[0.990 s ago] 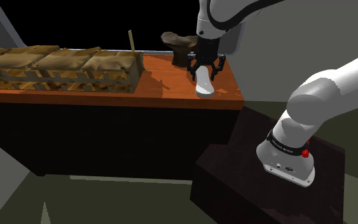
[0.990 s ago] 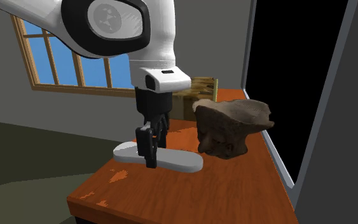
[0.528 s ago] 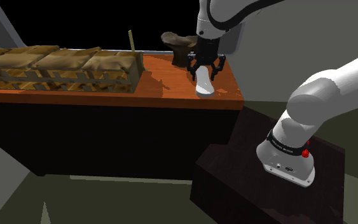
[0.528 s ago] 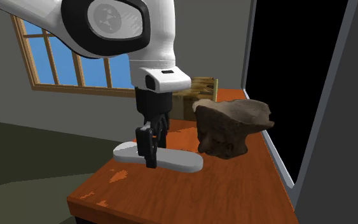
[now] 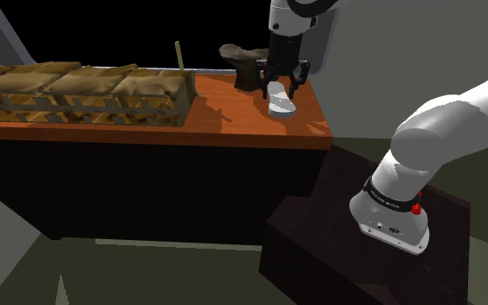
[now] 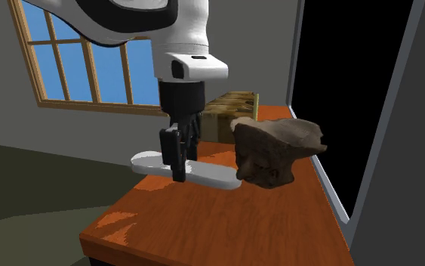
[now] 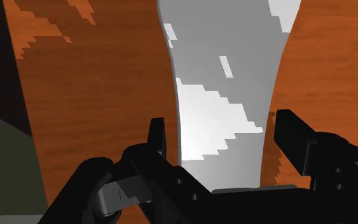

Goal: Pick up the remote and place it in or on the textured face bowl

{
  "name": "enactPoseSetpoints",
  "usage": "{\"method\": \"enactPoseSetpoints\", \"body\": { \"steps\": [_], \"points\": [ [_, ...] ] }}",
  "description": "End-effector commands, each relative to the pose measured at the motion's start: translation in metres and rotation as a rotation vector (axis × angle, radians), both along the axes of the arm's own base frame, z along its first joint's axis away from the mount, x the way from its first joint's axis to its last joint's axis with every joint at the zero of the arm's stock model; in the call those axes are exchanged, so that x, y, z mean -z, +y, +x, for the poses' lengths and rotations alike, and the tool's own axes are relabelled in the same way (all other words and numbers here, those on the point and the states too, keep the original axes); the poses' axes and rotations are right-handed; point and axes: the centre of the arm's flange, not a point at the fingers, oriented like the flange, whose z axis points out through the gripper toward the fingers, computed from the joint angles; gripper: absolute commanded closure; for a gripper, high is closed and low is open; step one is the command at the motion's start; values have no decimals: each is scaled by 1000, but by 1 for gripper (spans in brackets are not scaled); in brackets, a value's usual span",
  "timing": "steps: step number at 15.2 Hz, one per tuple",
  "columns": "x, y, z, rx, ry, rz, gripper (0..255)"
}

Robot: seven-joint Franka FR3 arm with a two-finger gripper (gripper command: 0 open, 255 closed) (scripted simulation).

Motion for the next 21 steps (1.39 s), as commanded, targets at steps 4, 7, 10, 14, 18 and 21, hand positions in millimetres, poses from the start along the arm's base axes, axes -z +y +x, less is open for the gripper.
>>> {"method": "enactPoseSetpoints", "body": {
  "steps": [4, 7, 10, 14, 18, 21],
  "points": [
    [-26, 0, -1, 0, 0, 0, 255],
    [-42, 0, -1, 0, 0, 0, 255],
    [-58, 0, -1, 0, 0, 0, 255],
    [-79, 0, -1, 0, 0, 0, 255],
    [-100, 0, -1, 0, 0, 0, 255],
    [-116, 0, -1, 0, 0, 0, 255]
  ]
}}
